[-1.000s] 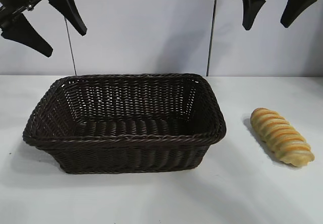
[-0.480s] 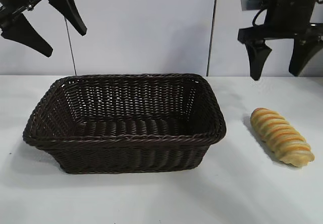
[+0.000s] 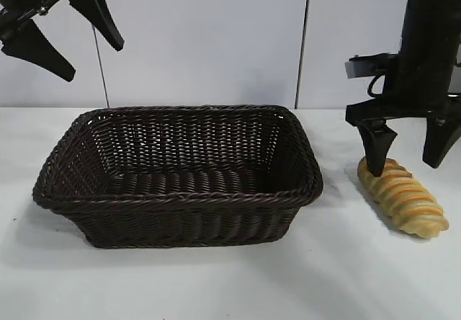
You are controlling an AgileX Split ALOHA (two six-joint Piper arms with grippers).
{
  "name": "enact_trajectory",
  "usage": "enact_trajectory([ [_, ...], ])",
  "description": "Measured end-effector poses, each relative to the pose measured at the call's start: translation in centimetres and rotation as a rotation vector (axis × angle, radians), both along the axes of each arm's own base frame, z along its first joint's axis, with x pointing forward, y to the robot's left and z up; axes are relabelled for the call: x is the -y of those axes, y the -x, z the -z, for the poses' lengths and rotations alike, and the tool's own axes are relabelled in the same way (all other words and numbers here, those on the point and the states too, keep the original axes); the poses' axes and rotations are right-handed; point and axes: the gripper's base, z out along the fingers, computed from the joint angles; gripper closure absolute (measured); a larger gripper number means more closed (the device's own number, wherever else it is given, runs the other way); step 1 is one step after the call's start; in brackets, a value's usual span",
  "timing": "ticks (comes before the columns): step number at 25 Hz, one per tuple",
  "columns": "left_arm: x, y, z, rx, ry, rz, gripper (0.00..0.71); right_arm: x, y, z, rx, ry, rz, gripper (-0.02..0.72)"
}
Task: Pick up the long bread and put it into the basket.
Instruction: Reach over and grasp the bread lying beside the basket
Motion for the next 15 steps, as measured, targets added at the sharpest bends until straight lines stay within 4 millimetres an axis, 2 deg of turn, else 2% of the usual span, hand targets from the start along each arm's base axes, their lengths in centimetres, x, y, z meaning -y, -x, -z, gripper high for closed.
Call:
enact_trajectory([
  [12,0.0,0.0,0.0,-0.003,0.0,0.002,0.196,0.0,-0.5,3.1,-0.051,0.012,-0.002,0.123],
  [15,0.0,0.0,0.0,-0.003,0.0,0.002,0.196,0.0,-0.6,3.3,-0.037,0.011,0.006,0.123],
])
